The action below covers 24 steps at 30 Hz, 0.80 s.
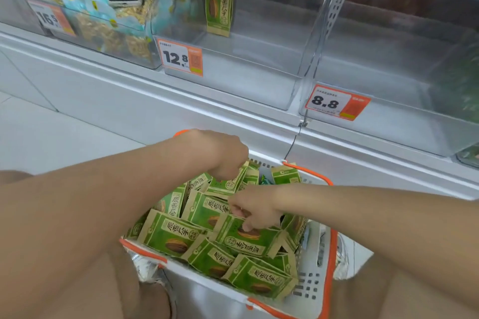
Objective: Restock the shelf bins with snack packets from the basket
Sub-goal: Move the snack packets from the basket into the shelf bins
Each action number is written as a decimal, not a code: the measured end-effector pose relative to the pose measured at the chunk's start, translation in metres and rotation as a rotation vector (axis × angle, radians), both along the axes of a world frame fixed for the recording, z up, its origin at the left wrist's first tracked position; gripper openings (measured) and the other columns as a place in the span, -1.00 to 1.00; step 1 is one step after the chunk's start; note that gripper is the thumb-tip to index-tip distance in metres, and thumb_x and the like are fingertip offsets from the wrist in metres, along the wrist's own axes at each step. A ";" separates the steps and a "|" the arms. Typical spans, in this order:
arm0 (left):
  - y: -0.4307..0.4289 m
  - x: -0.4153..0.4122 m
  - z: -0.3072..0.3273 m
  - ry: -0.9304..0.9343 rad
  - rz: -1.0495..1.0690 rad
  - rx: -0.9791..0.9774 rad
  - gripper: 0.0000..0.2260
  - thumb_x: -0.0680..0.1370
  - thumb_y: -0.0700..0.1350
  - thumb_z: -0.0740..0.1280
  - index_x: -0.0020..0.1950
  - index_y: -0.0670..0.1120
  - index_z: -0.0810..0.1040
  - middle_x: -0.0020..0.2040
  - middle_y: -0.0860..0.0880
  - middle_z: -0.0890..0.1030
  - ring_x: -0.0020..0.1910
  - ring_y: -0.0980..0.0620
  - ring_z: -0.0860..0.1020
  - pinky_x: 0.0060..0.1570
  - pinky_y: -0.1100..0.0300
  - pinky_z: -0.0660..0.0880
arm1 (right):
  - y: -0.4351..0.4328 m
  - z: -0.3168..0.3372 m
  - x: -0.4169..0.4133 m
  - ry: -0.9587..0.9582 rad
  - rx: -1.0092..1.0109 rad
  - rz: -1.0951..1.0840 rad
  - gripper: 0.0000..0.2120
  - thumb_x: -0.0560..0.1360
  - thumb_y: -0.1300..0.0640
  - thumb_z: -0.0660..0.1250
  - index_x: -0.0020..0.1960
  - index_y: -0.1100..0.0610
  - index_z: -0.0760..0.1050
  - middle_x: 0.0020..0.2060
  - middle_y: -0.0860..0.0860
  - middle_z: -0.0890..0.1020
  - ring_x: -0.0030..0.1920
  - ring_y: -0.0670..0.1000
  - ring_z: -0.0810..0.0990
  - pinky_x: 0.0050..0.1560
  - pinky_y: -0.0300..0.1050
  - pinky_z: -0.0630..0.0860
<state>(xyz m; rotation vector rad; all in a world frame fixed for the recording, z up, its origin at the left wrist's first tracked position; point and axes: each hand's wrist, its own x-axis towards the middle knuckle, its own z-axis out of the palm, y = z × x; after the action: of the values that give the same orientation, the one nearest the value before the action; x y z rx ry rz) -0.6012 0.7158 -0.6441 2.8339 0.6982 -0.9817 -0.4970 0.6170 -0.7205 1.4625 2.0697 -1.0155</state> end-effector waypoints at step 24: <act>0.048 -0.034 0.078 -1.048 0.881 -0.937 -0.70 0.43 -0.22 0.58 0.14 -0.21 0.69 0.03 -0.19 0.75 0.03 -0.15 0.74 0.04 -0.02 0.70 | 0.078 0.172 0.048 1.007 0.952 -1.229 -0.79 0.58 0.00 0.45 0.04 0.15 0.65 -0.22 0.09 0.75 -0.18 0.09 0.76 -0.07 0.13 0.72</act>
<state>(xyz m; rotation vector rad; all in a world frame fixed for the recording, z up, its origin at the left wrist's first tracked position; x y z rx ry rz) -0.6354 0.7634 -0.5665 1.5267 0.8368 0.2996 -0.4487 0.6947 -0.5485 3.5559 2.2766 -1.4023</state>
